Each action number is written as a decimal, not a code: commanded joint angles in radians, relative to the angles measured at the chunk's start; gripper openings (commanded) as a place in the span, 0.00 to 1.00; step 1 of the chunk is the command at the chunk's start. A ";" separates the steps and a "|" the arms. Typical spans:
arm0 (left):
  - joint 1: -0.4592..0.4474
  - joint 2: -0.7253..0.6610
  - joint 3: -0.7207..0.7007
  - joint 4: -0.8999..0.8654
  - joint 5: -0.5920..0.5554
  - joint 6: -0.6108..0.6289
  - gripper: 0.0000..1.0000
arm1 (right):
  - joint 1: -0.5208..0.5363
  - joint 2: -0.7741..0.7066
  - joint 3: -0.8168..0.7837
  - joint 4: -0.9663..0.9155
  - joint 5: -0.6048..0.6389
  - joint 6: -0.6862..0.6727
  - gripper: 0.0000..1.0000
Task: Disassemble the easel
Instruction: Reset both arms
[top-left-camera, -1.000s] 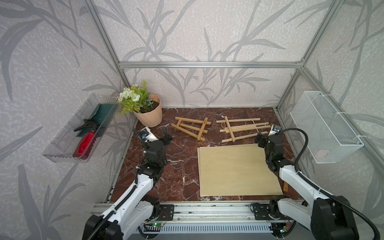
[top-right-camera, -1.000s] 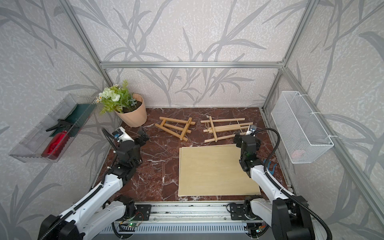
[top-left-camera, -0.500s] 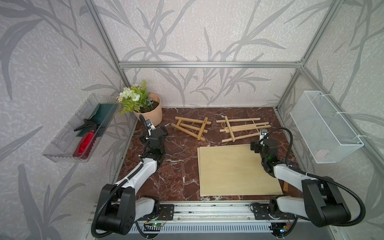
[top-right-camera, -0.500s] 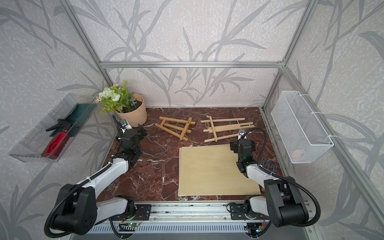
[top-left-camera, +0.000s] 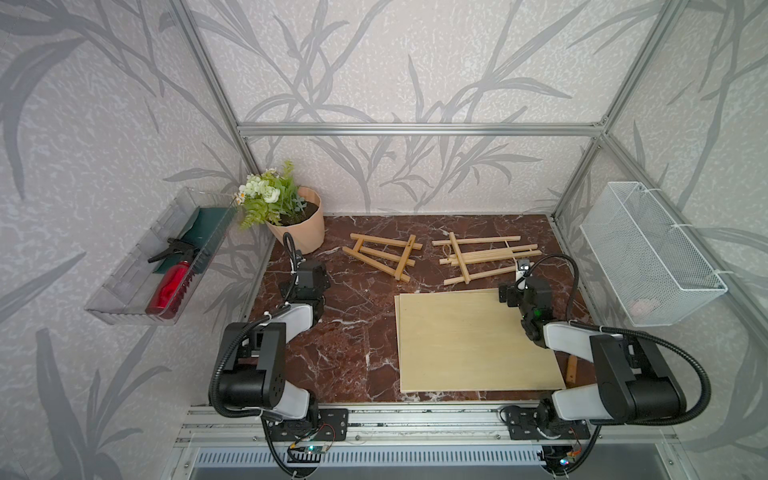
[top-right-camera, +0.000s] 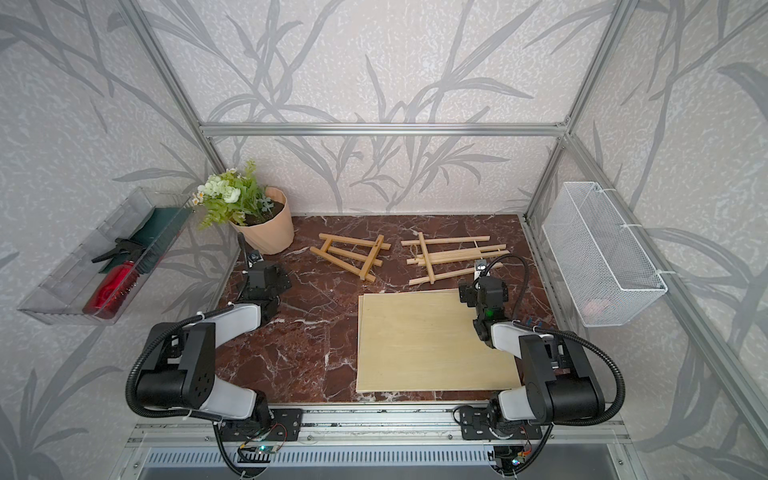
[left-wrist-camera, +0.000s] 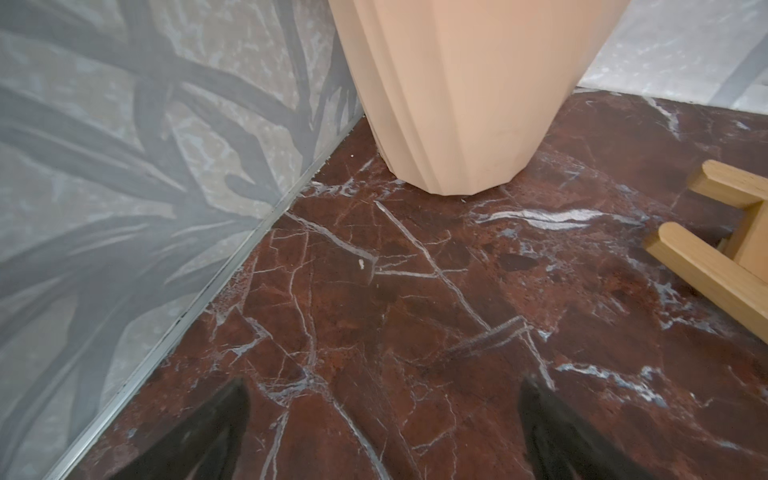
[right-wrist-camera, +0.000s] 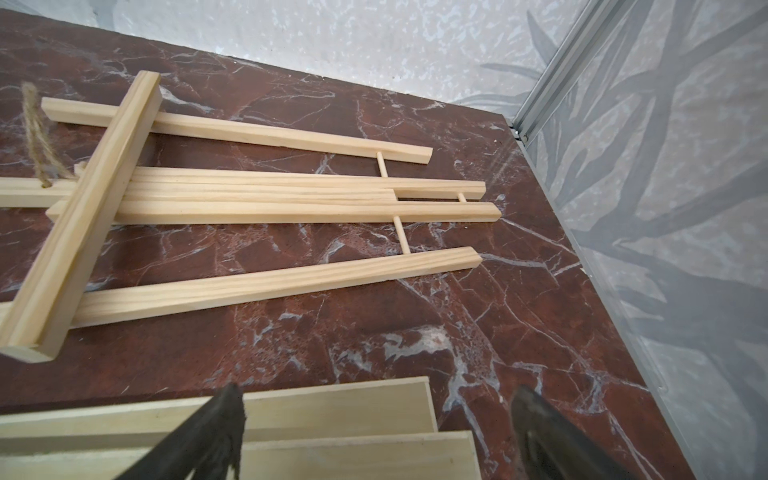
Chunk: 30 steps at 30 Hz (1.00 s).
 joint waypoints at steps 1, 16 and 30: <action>0.003 0.011 -0.043 0.149 0.055 0.048 0.99 | -0.040 -0.036 -0.008 0.042 -0.034 0.056 0.99; -0.014 0.025 -0.151 0.375 0.177 0.121 0.99 | -0.065 0.069 -0.143 0.451 -0.241 0.115 0.99; -0.020 0.059 -0.221 0.530 0.233 0.153 0.99 | -0.015 0.161 -0.071 0.405 -0.179 0.070 0.99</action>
